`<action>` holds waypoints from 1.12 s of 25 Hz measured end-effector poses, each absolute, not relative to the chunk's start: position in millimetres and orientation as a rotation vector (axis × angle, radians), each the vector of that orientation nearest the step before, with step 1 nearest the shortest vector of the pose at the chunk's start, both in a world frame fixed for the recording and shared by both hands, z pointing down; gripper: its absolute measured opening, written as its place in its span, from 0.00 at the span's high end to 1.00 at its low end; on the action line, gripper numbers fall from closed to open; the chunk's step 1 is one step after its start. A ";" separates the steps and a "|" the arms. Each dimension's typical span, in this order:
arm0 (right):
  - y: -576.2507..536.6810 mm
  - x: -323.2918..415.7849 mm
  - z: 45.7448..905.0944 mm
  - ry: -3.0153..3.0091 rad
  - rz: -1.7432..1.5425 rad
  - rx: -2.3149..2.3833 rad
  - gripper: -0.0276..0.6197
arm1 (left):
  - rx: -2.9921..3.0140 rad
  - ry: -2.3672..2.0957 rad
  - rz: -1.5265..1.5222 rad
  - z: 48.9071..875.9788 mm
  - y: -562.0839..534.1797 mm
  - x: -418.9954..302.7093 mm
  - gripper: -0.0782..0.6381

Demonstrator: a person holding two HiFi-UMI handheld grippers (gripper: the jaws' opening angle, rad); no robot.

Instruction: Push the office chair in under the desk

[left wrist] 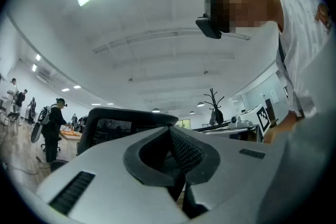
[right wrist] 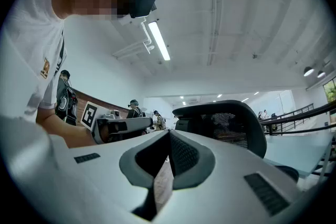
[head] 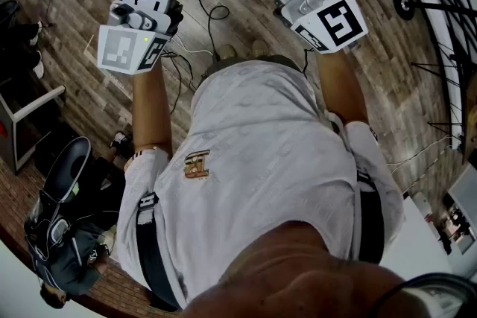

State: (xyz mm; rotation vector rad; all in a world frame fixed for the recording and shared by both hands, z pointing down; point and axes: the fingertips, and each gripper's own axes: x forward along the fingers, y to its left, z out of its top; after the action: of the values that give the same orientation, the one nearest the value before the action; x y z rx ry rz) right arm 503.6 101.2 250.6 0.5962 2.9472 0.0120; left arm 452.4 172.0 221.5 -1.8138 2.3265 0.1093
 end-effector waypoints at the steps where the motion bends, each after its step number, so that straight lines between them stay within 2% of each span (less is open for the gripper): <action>1: 100.8 500.4 250.8 2.948 0.015 0.597 0.91 | -1.815 2.326 0.110 221.9 171.1 449.3 0.87; 11: 100.5 481.5 252.9 2.944 0.005 0.595 0.91 | -1.843 2.309 0.099 228.0 167.7 429.3 0.86; 25: 102.5 452.3 262.8 3.012 0.146 0.532 0.90 | -1.820 2.339 -0.093 249.0 192.1 379.6 0.86; 28: 102.2 445.7 265.4 3.032 0.184 0.511 0.90 | -1.824 2.334 -0.126 251.3 195.4 367.4 0.80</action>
State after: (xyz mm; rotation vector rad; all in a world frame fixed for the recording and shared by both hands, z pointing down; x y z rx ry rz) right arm 445.7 102.2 265.4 0.5108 3.0315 0.1835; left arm 367.4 195.4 251.3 -1.8243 2.3340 -0.1260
